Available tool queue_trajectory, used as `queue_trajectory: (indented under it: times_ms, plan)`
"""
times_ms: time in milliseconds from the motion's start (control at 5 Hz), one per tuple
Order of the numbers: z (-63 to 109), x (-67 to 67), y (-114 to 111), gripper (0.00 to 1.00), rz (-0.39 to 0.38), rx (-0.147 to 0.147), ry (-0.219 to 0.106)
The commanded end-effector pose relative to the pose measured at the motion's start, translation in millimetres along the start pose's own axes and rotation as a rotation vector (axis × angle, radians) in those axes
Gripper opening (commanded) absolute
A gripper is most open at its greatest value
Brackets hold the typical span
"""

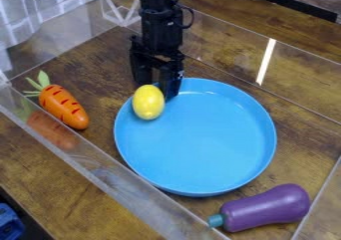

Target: Remove the lemon from the blue tray and put it on the table

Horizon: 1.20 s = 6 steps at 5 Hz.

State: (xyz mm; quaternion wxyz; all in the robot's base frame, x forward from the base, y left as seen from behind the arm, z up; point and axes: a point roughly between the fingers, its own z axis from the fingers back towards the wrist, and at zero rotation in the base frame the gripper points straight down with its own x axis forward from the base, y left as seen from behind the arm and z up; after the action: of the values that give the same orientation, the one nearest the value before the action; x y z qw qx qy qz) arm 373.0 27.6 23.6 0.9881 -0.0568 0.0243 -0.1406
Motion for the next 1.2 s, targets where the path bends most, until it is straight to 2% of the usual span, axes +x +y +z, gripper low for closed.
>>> queue_trajectory:
  times_ms: [0, 200, 400, 600, 1000]
  plan:
    - [12.0, 7.4, 4, 1.0, -0.011, -0.002, -0.017]
    - [17.5, 9.0, 16, 1.0, 0.015, -0.009, -0.019]
    - [12.5, 5.7, 24, 1.0, 0.021, -0.015, -0.016]
    - [7.8, 2.5, 30, 1.0, 0.027, -0.012, 0.001]
    - [2.9, 1.6, 24, 1.0, 0.056, -0.005, 0.047]
